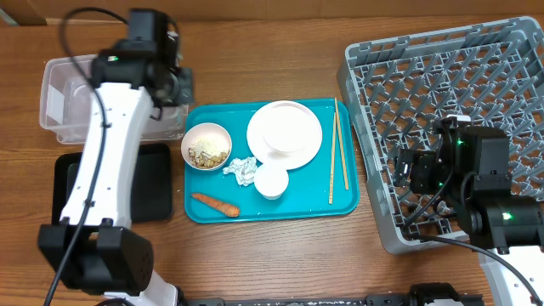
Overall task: Sort waste into correct bins and load items into the dishwasher
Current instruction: 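Carry the wrapper left and drop it into the clear plastic bin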
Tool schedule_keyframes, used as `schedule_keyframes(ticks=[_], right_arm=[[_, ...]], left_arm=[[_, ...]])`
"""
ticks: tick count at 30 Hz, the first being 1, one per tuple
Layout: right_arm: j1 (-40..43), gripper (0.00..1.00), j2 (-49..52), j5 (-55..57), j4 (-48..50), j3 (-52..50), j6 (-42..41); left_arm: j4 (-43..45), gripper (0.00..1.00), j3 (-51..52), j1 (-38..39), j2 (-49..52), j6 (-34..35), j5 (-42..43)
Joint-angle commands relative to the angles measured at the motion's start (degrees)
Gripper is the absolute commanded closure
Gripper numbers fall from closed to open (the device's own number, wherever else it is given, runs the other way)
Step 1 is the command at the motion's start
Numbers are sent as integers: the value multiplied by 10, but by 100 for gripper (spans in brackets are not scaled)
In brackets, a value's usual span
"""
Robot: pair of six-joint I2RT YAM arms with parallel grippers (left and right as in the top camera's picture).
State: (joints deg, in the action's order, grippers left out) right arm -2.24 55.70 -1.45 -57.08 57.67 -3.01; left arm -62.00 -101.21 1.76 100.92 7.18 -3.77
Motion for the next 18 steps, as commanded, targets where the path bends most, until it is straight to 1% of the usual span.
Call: schedule_keyframes(ticks=[1, 5, 6, 7, 8, 9, 10, 11, 13, 14, 18], right_arm=[[2, 0, -7, 3, 1, 18, -4], [2, 0, -7, 3, 1, 18, -4], [2, 0, -7, 3, 1, 18, -4], [2, 0, -7, 3, 1, 18, -4], [2, 0, -7, 3, 1, 18, -4], [2, 0, -7, 3, 1, 18, -4], [2, 0, -7, 3, 1, 18, -4], [2, 0, -7, 3, 1, 18, -4], [2, 0, -7, 3, 0, 18, -4], [2, 0, -7, 3, -1, 18, -4], [2, 0, -7, 3, -1, 18, -4]], left_arm=[[31, 96, -13, -37, -5, 18, -41], [57, 95, -13, -70, 7, 23, -41], [59, 86, -13, -75, 11, 23, -41], [60, 72, -13, -78, 17, 23, -41], [60, 60, -13, -81, 22, 23, -41], [59, 52, -13, -83, 27, 23, -41], [57, 41, -13, -83, 29, 23, -41], [54, 34, -13, -83, 29, 23, -40], [50, 33, -13, -78, 24, 22, -28], [48, 33, -13, -76, 21, 20, -16], [26, 34, -13, -56, 5, 10, 91]])
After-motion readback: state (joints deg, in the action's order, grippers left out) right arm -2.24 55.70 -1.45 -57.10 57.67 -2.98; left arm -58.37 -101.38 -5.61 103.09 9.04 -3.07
